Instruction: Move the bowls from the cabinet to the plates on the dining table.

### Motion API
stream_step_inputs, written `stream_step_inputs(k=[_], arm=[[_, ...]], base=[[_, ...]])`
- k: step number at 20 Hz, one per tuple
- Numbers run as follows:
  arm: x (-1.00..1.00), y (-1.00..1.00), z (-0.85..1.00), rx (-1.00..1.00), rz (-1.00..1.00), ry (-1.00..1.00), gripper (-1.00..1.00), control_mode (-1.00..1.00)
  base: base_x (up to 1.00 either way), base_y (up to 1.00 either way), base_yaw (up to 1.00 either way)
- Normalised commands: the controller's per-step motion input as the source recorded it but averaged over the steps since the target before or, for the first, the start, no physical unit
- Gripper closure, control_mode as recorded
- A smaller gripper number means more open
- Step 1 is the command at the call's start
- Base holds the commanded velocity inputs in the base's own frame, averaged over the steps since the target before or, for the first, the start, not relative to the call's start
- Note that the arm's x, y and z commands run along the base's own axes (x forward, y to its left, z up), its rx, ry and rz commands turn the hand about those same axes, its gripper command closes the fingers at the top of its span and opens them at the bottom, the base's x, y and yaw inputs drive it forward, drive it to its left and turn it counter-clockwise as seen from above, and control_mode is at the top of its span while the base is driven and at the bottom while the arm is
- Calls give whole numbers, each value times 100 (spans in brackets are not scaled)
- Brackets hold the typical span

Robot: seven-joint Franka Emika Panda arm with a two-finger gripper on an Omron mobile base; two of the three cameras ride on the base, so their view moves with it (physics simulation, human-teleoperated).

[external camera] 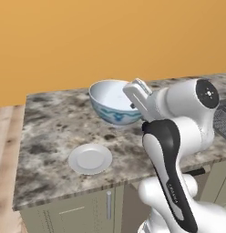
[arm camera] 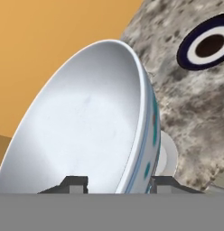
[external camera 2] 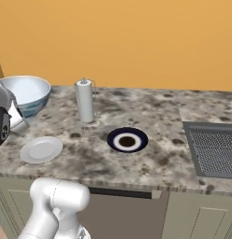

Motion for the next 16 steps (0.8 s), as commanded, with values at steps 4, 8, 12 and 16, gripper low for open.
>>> stream_step_inputs(k=[4,8,12,16], arm=[[0,24,-18,0,0,16,100,-100],[0,21,-32,0,0,20,100,-100],[0,11,-36,0,1,14,100,-100],[1,0,-43,0,3,1,100,-100]], base=[[0,0,0],[0,0,0],[0,0,0],[0,0,0]])
